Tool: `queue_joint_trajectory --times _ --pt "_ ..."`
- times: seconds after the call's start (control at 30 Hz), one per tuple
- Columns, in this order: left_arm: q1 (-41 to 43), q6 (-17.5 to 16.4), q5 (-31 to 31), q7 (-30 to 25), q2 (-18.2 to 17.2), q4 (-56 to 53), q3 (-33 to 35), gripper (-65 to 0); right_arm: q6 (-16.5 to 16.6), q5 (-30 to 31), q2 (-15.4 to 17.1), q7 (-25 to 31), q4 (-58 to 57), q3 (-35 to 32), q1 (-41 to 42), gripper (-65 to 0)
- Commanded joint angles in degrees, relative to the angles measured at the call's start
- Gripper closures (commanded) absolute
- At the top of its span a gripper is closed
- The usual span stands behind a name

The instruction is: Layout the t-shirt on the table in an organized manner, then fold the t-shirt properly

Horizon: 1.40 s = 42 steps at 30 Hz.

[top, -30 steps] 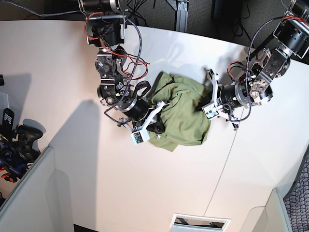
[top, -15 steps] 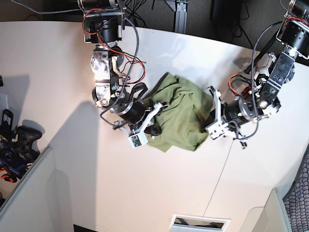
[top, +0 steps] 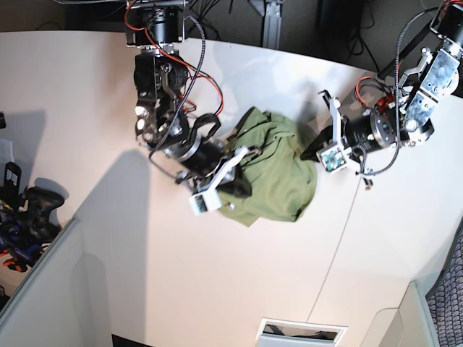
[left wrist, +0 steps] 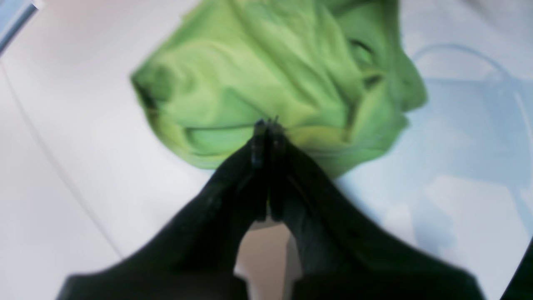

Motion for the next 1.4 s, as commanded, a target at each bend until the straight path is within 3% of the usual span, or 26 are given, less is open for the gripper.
queue_joint_trajectory --times 0.0,0.17,0.3,0.43,0.63,0.93,1.07,1.2,1.37 --pt "-0.55 -0.42 -0.31 -1.70 0.15 0.79 -0.44 0.0 0.22 0.63 -0.15 1.14 0.90 -0.17 0.15 0.0" --pt "-0.24 -0.46 -0.15 -2.51 5.66 -4.42 -0.44 0.0 0.17 -2.80 -0.13 1.55 -1.40 -0.26 -2.95 0.0" --pt "-0.52 -0.42 4.55 -4.92 10.10 -11.50 -0.44 0.0 0.15 -5.92 0.00 2.49 -4.17 -0.24 -3.41 0.0" --pt "-1.90 -0.42 6.01 -7.02 11.69 -17.55 -0.44 0.0 0.15 -6.36 0.00 4.26 -5.57 -0.24 -3.41 0.0" --pt "-4.22 -0.37 5.73 -5.90 10.43 -16.02 -0.46 0.0 0.17 -6.25 0.00 6.51 -3.67 -0.24 -3.30 0.0" --pt "-3.65 0.22 -0.50 2.40 6.01 0.13 -5.29 0.0 0.20 -5.42 0.26 3.85 11.47 -0.24 -3.43 0.0" --pt "-0.04 0.22 -1.88 4.20 3.06 5.60 -8.24 0.0 0.24 -0.28 2.29 -1.09 17.40 -0.24 -4.35 0.0" --pt "6.82 0.22 -2.05 4.20 0.74 11.30 -11.80 0.0 0.24 0.42 5.79 -1.25 22.56 -0.24 -8.24 0.0" --pt "16.15 0.17 -3.15 4.57 0.63 19.04 -16.81 0.0 0.24 1.49 9.64 -1.73 30.80 -0.13 -16.70 0.0"
